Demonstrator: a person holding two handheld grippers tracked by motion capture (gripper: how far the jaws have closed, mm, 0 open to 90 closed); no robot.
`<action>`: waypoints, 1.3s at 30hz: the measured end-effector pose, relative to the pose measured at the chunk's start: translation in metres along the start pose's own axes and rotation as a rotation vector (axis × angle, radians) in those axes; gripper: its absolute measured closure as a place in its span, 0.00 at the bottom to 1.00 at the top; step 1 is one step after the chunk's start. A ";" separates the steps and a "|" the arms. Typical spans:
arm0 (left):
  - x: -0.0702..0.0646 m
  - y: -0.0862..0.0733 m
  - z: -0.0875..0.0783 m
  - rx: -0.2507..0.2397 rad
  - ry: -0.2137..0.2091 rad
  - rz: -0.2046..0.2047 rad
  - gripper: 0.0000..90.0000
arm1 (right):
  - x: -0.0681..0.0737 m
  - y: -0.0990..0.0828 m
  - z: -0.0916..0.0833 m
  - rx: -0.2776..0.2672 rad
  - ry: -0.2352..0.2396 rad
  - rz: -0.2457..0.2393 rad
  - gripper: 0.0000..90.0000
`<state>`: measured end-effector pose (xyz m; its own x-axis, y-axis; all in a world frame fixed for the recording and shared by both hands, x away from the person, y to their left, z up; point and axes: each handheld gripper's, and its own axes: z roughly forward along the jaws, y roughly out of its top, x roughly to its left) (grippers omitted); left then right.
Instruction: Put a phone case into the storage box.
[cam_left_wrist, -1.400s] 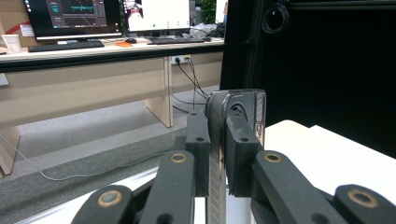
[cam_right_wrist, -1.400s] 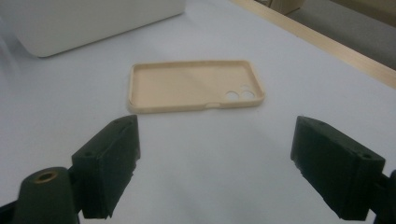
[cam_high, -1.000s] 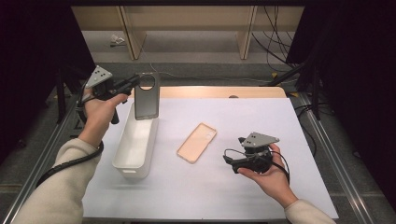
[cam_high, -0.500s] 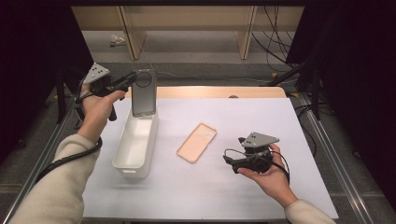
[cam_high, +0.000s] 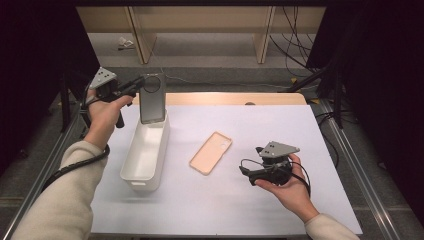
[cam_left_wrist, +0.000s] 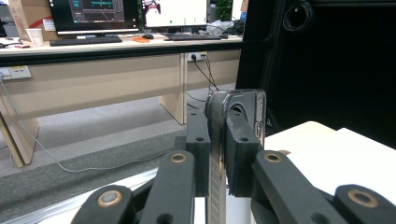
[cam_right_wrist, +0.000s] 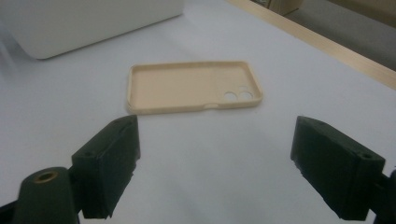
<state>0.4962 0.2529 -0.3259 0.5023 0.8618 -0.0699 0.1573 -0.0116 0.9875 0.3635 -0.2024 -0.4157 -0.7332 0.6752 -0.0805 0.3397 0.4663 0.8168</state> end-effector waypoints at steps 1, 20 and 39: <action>0.001 0.000 0.001 0.000 0.002 -0.002 0.90 | 0.000 0.000 0.000 0.002 0.001 0.001 0.18; 0.014 -0.011 0.011 0.017 0.022 -0.010 0.90 | -0.001 0.000 0.000 -0.001 0.001 0.002 0.18; 0.022 -0.025 0.017 0.031 0.004 -0.001 0.90 | -0.001 0.000 0.000 0.000 0.004 0.003 0.18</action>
<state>0.5179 0.2635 -0.3546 0.4990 0.8638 -0.0705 0.1846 -0.0265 0.9825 0.3640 -0.2030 -0.4158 -0.7344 0.6745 -0.0755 0.3420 0.4639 0.8172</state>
